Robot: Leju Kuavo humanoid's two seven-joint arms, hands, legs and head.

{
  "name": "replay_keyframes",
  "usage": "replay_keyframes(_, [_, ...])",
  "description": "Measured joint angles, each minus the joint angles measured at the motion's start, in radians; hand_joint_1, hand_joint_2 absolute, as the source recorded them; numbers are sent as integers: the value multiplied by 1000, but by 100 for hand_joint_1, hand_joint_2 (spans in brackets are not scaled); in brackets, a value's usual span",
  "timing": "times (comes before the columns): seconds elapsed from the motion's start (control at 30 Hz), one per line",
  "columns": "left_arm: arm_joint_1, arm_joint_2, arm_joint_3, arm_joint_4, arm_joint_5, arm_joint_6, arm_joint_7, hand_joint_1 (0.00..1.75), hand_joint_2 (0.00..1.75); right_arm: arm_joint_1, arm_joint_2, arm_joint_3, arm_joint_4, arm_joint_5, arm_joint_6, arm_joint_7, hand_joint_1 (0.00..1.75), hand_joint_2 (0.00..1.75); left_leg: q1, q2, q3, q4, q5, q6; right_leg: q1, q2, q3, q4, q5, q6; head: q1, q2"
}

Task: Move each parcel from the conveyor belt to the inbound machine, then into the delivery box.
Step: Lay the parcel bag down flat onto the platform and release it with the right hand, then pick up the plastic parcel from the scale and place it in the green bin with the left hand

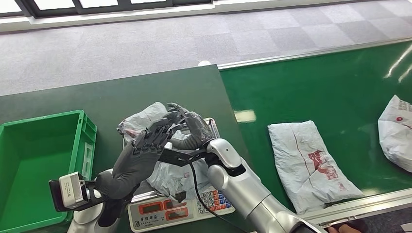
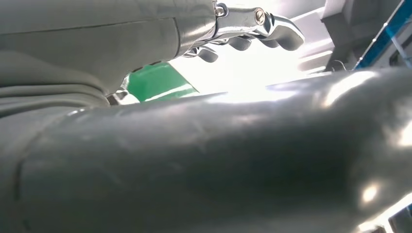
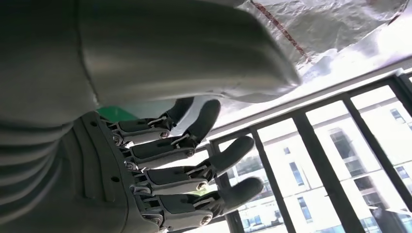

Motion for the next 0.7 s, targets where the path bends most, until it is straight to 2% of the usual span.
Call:
replay_keyframes(0.33, [7, 0, 0, 0, -8, 3, 5, 0, 0, 9, -9, -16, -25, -6, 2, 1, 0, 0, 0, 0, 0, 0, 0, 0, 0, 0, 0, 0, 0, 0, 0, 0])
replay_keyframes(0.47, [8, 0, 0, 0, -11, 10, 3, 0, 0, 13, -10, -17, -31, -12, -1, -4, 0, 175, 0, 0, 0, 0, 0, 0, 0, 0, 0, 0, 0, 0, 0, 0])
replay_keyframes(0.53, [10, 0, 0, -1, -28, 40, -3, 0, 0, 22, -12, -27, -47, -40, -19, -27, 0, 175, 0, 0, 0, 0, 0, 0, 0, 0, 0, 0, 0, 0, 0, 0])
replay_keyframes(0.63, [25, -6, 1, -11, -80, 142, -21, 0, 0, 61, -20, -63, -122, -125, -66, -84, 0, 44, 0, 0, 0, 0, 0, 0, 0, 0, 0, 0, 0, 0, 0, 0])
replay_keyframes(0.67, [33, -9, 1, -18, -103, 188, -30, 0, 44, 81, -24, -80, -162, -165, -80, -107, 0, 0, 0, 0, 0, 0, 0, 0, 0, 0, 0, 0, 0, 0, 0, 0])
replay_keyframes(0.7, [41, -13, 1, -26, -128, 240, -38, 0, 87, 104, -29, -101, -213, -221, -95, -139, 0, 0, 0, 0, 0, 0, -1, 0, 0, 0, 0, 0, 0, 0, 0, 0])
